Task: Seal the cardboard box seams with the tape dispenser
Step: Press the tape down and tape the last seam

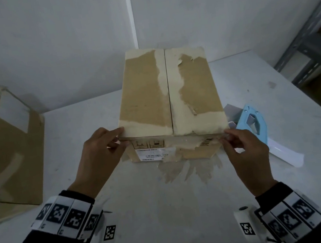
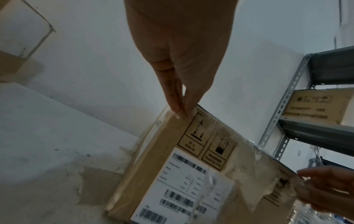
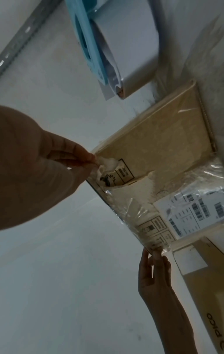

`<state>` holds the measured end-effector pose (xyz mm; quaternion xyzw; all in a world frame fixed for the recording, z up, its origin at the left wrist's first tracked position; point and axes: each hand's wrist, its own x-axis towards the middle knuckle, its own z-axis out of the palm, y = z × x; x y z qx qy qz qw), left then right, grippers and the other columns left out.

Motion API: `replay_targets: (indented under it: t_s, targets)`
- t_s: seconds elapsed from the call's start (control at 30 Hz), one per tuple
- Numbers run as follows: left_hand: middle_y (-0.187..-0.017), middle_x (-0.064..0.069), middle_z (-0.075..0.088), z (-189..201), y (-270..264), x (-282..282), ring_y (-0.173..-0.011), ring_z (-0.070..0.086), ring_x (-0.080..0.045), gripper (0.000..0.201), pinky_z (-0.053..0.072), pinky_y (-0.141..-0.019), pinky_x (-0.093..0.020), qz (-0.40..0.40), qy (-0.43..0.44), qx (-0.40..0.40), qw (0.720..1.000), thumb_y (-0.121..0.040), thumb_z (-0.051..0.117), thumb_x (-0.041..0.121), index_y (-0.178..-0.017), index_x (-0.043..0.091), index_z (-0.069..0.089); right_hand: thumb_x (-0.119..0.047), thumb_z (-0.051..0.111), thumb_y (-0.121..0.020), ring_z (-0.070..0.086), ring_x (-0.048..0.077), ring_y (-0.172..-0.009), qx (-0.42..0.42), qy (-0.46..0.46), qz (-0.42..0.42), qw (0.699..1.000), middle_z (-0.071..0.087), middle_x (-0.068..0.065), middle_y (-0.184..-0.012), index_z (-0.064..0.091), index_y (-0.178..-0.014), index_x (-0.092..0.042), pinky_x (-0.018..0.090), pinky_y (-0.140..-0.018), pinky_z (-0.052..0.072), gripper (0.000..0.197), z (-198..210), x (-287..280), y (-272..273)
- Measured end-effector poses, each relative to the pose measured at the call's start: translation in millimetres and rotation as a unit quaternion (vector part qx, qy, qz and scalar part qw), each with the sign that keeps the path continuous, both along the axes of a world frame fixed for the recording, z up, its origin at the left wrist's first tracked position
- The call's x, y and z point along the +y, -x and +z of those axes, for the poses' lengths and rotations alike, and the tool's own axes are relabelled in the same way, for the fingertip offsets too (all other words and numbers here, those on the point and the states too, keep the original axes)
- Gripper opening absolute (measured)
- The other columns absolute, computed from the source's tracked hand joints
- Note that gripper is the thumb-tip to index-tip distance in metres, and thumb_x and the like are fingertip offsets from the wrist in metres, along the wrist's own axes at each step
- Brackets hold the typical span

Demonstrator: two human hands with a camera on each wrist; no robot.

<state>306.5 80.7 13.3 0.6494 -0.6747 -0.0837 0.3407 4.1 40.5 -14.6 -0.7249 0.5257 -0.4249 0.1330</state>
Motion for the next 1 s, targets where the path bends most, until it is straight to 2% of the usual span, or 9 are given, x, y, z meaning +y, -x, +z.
replay_targets:
  t_s: [0.17,0.3,0.4,0.5,0.57,0.7,0.77,0.87,1.0]
  targets:
    - [-0.081,-0.015,0.064,-1,1,4,-0.075,0.055,0.002,0.033,0.039,-0.072,0.008,-0.007,0.016,0.008,1.0,-0.07,0.069,-0.012,-0.103,-0.009,0.065,0.001,0.063,-0.073,0.067,0.026,-0.065,0.077,0.043,0.032,0.996,0.071,0.021,-0.081,0.066,-0.092,0.007,0.017,-0.079,0.044,0.021,3,-4,10]
    - [-0.087,0.013,0.059,4,-14,4,-0.081,0.059,0.014,0.034,0.048,-0.078,-0.003,-0.095,-0.005,0.001,0.995,-0.072,0.07,-0.007,-0.106,-0.003,0.066,-0.013,0.058,-0.08,0.067,0.024,-0.059,0.131,0.052,0.064,0.988,0.072,0.016,-0.073,0.068,-0.092,0.003,0.021,-0.062,0.051,0.023,12,-13,26]
    - [-0.084,0.0,0.069,10,-17,-2,-0.071,0.064,-0.003,0.026,0.055,-0.068,-0.016,-0.118,0.005,-0.012,0.993,-0.075,0.075,0.013,-0.098,0.003,0.071,-0.023,0.052,-0.083,0.067,0.025,-0.057,0.173,0.072,0.086,0.979,0.073,0.014,-0.072,0.071,-0.083,-0.001,0.024,-0.053,0.051,0.028,22,-24,36]
    - [-0.087,-0.004,0.07,12,-17,-11,-0.062,0.063,-0.01,0.032,0.054,-0.058,-0.023,-0.116,0.012,-0.065,0.991,-0.078,0.062,0.037,-0.087,0.008,0.073,-0.019,0.049,-0.089,0.065,0.025,-0.074,0.277,0.105,0.132,0.946,0.072,0.009,-0.086,0.069,-0.083,-0.009,0.028,-0.056,0.053,0.024,22,-38,43]
    - [-0.106,-0.006,0.066,10,-16,-17,-0.068,0.066,-0.016,0.035,0.056,-0.059,-0.025,-0.119,0.001,-0.092,0.989,-0.077,0.061,0.04,-0.09,0.009,0.071,-0.025,0.054,-0.083,0.053,0.017,-0.087,0.233,0.042,0.139,0.962,0.059,0.003,-0.103,0.067,-0.095,-0.011,0.026,-0.068,0.05,0.023,19,-50,43]
    - [-0.121,-0.006,0.063,3,-17,-24,-0.082,0.067,-0.015,0.046,0.06,-0.067,-0.036,-0.131,-0.001,-0.108,0.985,-0.069,0.075,0.021,-0.111,0.008,0.066,-0.01,0.065,-0.069,0.05,-0.005,-0.093,0.104,-0.014,0.14,0.985,0.055,0.011,-0.11,0.068,-0.099,-0.001,-0.003,-0.081,0.036,0.031,12,-61,36]
    - [-0.115,-0.009,0.067,3,-17,-29,-0.093,0.057,-0.011,0.045,0.058,-0.074,-0.04,-0.126,0.017,-0.132,0.983,-0.065,0.078,0.017,-0.108,0.006,0.067,-0.008,0.067,-0.065,0.053,0.007,-0.089,0.108,-0.014,0.149,0.983,0.057,0.019,-0.106,0.068,-0.098,0.0,-0.001,-0.079,0.037,0.033,14,-64,36]
    - [-0.109,-0.014,0.067,4,-16,-33,-0.098,0.05,-0.012,0.049,0.056,-0.078,-0.043,-0.125,0.006,-0.135,0.983,-0.059,0.084,0.01,-0.105,0.003,0.067,-0.011,0.08,-0.062,0.058,0.02,-0.085,0.118,-0.08,0.179,0.973,0.049,0.004,-0.114,0.065,-0.106,-0.012,0.009,-0.081,0.042,0.046,20,-69,43]
    - [-0.117,-0.01,0.063,10,-23,-34,-0.104,0.056,-0.013,0.064,0.051,-0.085,-0.036,-0.159,-0.044,-0.105,0.981,-0.061,0.077,0.045,-0.113,0.009,0.065,-0.063,0.071,-0.054,0.063,0.01,-0.088,0.026,-0.174,0.241,0.954,0.045,-0.014,-0.122,0.054,-0.105,-0.047,0.01,-0.083,0.049,0.056,28,-71,50]
